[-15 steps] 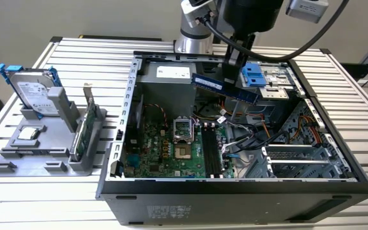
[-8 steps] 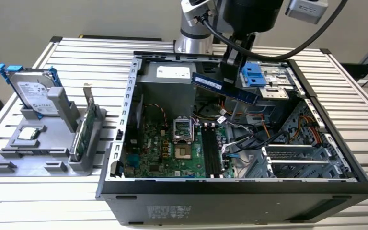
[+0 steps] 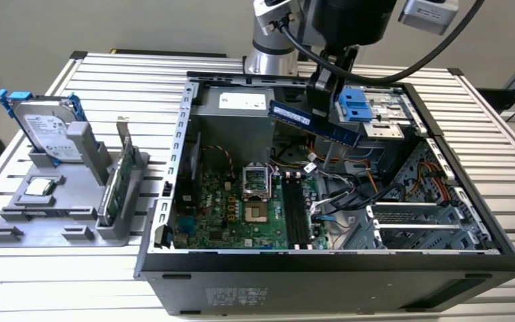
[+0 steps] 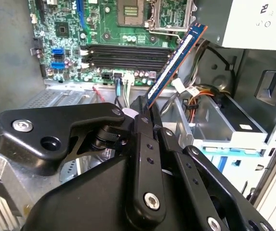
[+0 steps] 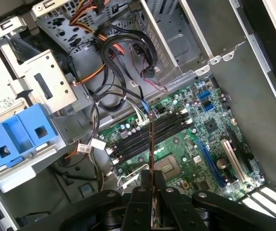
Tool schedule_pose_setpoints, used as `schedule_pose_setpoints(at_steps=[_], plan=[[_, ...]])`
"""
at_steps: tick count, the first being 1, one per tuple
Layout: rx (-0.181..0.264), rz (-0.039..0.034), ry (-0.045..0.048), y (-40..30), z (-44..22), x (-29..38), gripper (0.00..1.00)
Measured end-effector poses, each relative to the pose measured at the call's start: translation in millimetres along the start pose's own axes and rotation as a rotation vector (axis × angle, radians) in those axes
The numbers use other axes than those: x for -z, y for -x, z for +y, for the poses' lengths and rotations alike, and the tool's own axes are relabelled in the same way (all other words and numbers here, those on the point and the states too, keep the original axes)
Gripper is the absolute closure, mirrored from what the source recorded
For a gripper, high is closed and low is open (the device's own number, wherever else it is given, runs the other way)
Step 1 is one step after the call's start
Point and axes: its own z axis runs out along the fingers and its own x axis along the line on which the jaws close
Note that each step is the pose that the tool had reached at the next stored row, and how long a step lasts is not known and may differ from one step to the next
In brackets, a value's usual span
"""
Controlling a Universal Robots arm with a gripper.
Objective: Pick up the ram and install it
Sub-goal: 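Insert the ram into the slot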
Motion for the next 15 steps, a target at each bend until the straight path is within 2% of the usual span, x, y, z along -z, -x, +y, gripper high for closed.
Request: schedule_pose_setpoints(at_steps=[15], plan=[[-0.069,-0.0019,-0.0044,0.0,0.0,0.1,1.00]])
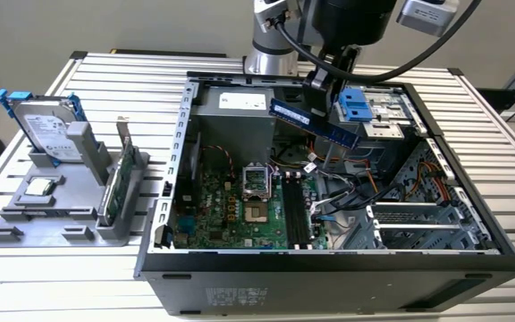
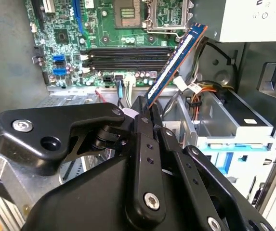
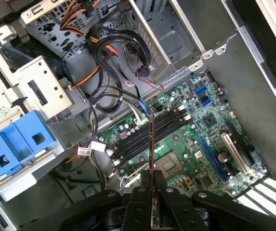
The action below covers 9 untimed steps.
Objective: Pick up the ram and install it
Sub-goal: 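Insert the ram into the slot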
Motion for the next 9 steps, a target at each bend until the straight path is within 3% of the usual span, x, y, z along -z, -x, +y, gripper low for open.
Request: schedule_pose_setpoints(at_steps=[9], plan=[[-0.039,-0.0008,-0.0026,0.0,0.0,-0.1,1.00]])
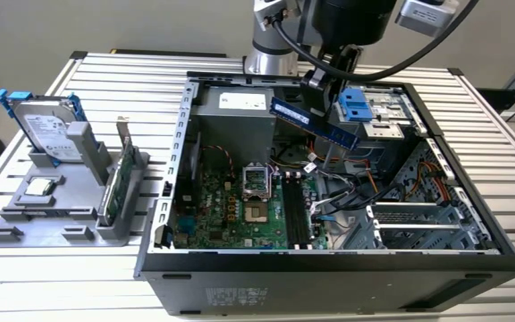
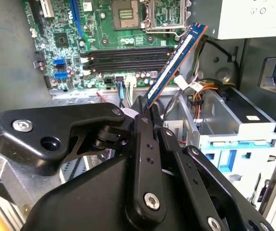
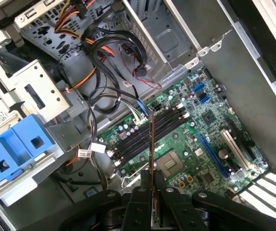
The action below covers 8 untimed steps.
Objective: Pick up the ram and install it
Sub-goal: 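Insert the ram into the slot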
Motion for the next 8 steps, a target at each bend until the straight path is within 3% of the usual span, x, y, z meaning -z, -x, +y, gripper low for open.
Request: schedule_pose_setpoints(at_steps=[8], plan=[[-0.034,-0.0009,-0.0022,0.0,0.0,0.0,1.00]])
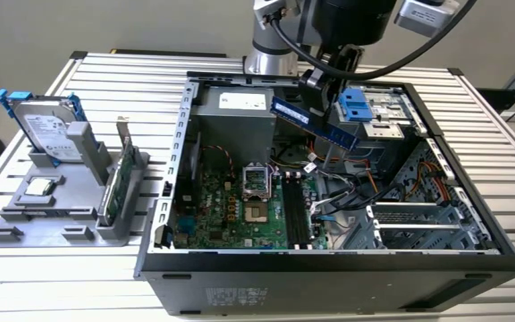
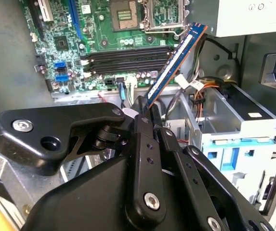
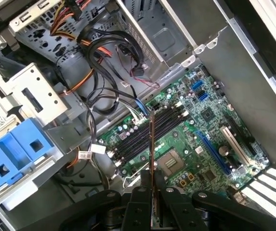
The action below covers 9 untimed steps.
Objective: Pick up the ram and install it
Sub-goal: 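Insert the ram into the slot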
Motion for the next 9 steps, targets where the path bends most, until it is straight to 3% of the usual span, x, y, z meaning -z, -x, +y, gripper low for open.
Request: schedule_pose_setpoints(at_steps=[9], plan=[[-0.037,-0.0009,-0.0024,0.0,0.0,0.0,1.00]])
